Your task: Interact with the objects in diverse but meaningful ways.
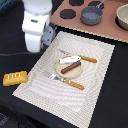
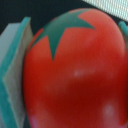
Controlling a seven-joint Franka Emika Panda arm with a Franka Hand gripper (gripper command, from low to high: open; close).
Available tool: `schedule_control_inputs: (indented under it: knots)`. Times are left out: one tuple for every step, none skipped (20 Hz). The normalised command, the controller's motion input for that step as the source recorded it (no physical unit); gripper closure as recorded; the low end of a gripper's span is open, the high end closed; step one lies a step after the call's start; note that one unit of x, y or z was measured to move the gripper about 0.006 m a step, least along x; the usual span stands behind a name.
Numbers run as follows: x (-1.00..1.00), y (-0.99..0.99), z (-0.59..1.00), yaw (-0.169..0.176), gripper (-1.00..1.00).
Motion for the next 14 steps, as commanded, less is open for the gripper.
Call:
schedule_control_inputs:
  knots:
    - [-0.57,-0.55,-0.34,-0.030,1.00]
    - [-0.42,-0.49,-0.23,-0.047,1.00]
    - [-0.30,-0.49,-0.12,-0.074,1.00]
    - [-0.11,-0.42,-0.05,-0.094,1.00]
    - [0.00,-0.30,0.00,-0.095,1.00]
    - [0.17,-0.11,0.15,-0.040,1.00]
    - [0.29,-0.05,0.21,-0.019,1.00]
    - [0.26,-0.04,0.21,-0.015,1.00]
    - [0.25,-0.04,0.22,-0.009,1.00]
    - [0.22,-0.01,0.17,0.000,1.00]
    - [0.15,0.00,0.10,0.000,1.00]
    - [0.11,0.00,0.03,0.000,1.00]
    - [0.06,0.00,0.00,0.000,1.00]
    - [0.04,0.00,0.00,0.000,1.00]
